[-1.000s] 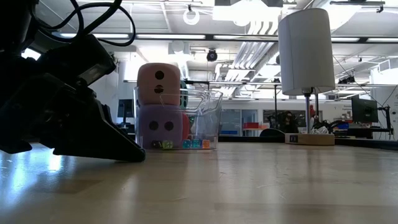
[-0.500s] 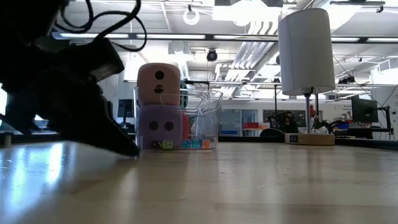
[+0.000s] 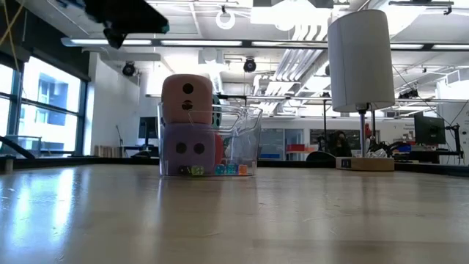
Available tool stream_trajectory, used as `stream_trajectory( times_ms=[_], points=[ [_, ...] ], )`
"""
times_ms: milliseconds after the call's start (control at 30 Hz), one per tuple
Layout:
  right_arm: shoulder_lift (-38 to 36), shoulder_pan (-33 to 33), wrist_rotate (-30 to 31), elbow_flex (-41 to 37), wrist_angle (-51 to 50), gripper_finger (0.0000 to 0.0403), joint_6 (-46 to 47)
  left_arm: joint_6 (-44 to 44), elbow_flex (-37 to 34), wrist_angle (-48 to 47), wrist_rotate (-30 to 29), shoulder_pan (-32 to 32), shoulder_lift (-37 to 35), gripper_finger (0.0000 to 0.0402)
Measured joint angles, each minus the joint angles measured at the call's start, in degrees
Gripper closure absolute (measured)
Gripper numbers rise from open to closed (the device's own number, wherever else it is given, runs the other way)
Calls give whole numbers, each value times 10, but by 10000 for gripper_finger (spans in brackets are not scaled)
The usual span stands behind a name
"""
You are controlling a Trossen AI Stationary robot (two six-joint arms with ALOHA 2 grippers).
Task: Pick & Place Dice
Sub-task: Put the small light blue die into the transparent bin
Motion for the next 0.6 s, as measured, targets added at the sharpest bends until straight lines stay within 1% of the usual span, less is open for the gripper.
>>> stream_trajectory(
  times_ms=[100,167,233,300,367,467,533,600],
  points=[
    [0,-11,0,0,-6,211,0,0,1,-41,59,87,-58,364],
    [0,-18,0,0,-6,211,-4,0,1,-60,112,151,-69,364],
    [0,-26,0,0,-8,211,-12,1,1,-62,182,218,-61,364],
    [0,-34,0,0,-9,211,-13,11,1,-52,262,275,-35,364],
    [0,-41,0,0,-9,211,-12,31,1,-50,309,313,-10,364],
    [0,-48,-3,0,-9,211,-12,67,1,-33,316,345,11,364],
    [0,-52,-14,0,-9,211,-11,83,1,-25,324,359,17,362],
    [0,-53,-19,0,-9,211,-9,86,1,-19,337,362,18,346]
  ],
)
